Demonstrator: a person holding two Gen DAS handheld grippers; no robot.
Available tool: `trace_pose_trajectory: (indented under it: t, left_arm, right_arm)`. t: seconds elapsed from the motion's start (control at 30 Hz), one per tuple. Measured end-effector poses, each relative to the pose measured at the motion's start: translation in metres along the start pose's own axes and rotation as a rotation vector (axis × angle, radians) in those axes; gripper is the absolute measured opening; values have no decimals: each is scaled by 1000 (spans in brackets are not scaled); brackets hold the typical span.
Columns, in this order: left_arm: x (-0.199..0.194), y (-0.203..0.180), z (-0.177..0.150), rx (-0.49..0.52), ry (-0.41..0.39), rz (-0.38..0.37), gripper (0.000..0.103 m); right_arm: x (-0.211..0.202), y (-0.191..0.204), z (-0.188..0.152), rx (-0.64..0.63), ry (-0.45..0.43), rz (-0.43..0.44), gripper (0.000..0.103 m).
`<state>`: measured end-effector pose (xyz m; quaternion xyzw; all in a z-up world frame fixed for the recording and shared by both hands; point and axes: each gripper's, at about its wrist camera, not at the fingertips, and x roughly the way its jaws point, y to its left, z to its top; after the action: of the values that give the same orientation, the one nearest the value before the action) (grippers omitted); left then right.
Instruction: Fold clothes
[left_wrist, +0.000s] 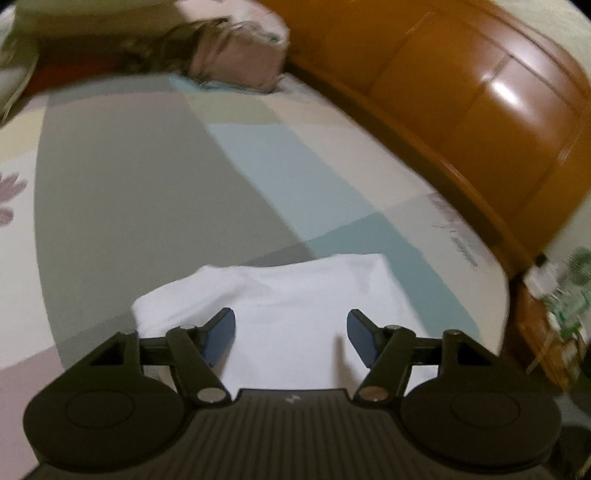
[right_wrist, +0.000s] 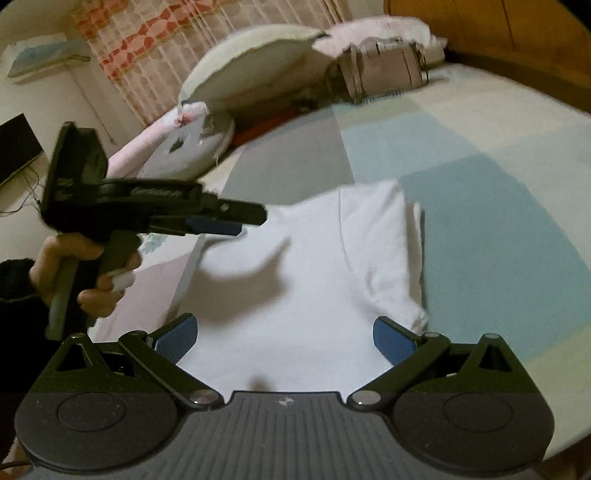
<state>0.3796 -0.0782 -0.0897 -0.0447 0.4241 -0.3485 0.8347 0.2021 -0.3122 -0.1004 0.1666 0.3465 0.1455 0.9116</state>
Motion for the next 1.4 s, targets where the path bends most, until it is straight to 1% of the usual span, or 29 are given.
trace_pose_trajectory:
  t: [0.1, 0.13, 0.17, 0.2, 0.27, 0.3, 0.33, 0.4, 0.43, 0.47, 0.5, 0.57, 0.63, 0.73, 0.8, 0.87, 0.93, 1.0, 1.1, 1.13, 1.17, 1.23, 1.27, 1.3, 1.4]
  left_arm:
    - [-21, -24, -17, 101, -1, 70, 68]
    - [-28, -31, -25, 133, -5, 84, 68]
    - [-34, -38, -33, 155, -11, 85, 68]
    - [-39, -43, -40, 162, -17, 69, 68]
    - [-44, -50, -53, 157, -29, 10, 70]
    - [-41, -50, -59, 148, -24, -6, 72]
    - [-35, -48, -63, 135, -13, -5, 72]
    - [-19, -44, -66, 98, 50, 37, 70]
    - [-16, -42, -65, 86, 59, 52, 68]
    - [-14, -41, -64, 74, 68, 67, 69]
    - [-18, -42, -62, 74, 61, 82, 69]
    - [-34, -48, -57, 97, 15, 116, 72]
    - [-50, -49, -56, 111, -28, 152, 80]
    - [-65, -44, -59, 97, -58, 206, 81]
    - [-70, -40, -62, 92, -66, 236, 81]
    - [-69, -35, -62, 90, -63, 233, 81]
    - [-65, -34, -58, 98, -60, 217, 81]
    - [-56, -37, -53, 126, -63, 193, 81]
    - [-33, -41, -45, 167, -66, 116, 81]
    - [-24, -40, -43, 167, -63, 93, 81]
    - [-15, -37, -42, 160, -55, 85, 81]
    - [6, -28, -40, 143, -26, 120, 80]
    - [14, -25, -39, 131, -16, 126, 80]
    - [15, -26, -38, 131, -16, 127, 80]
    - [3, -39, -37, 174, -25, 158, 80]
  right_arm:
    - [-3, 7, 6, -50, -20, -21, 103]
    - [-1, 10, 8, -64, -21, -27, 103]
    - [-3, 12, 9, -83, -23, -35, 103]
    - [-4, 15, 9, -101, -24, -40, 103]
    - [-8, 18, 7, -127, -22, -48, 103]
    - [-10, 18, 6, -128, -15, -47, 103]
    - [-11, 18, 5, -129, -8, -46, 103]
    - [-14, 16, 3, -129, -2, -62, 103]
    - [-15, 15, 2, -130, 1, -74, 103]
    - [-16, 15, 3, -135, 5, -86, 103]
    - [-17, 14, 3, -142, 4, -96, 103]
    - [-19, 15, 6, -157, -2, -102, 103]
    - [-17, 17, 11, -182, -5, -97, 103]
    - [-2, 27, 18, -274, 11, -70, 103]
    - [17, 31, 21, -351, 36, -56, 103]
    - [34, 32, 20, -415, 65, -48, 103]
    - [51, 28, 12, -471, 116, -54, 103]
    - [62, 23, 0, -534, 151, -81, 103]
    - [59, 23, -5, -565, 134, -81, 103]
    - [59, 22, -4, -560, 136, -80, 103]
    - [59, 22, -4, -555, 139, -79, 103]
    - [58, 21, -4, -553, 139, -79, 103]
    - [58, 21, -4, -555, 138, -79, 103]
    - [57, 21, -4, -557, 137, -80, 103]
    - [53, 24, 0, -550, 155, -89, 103]
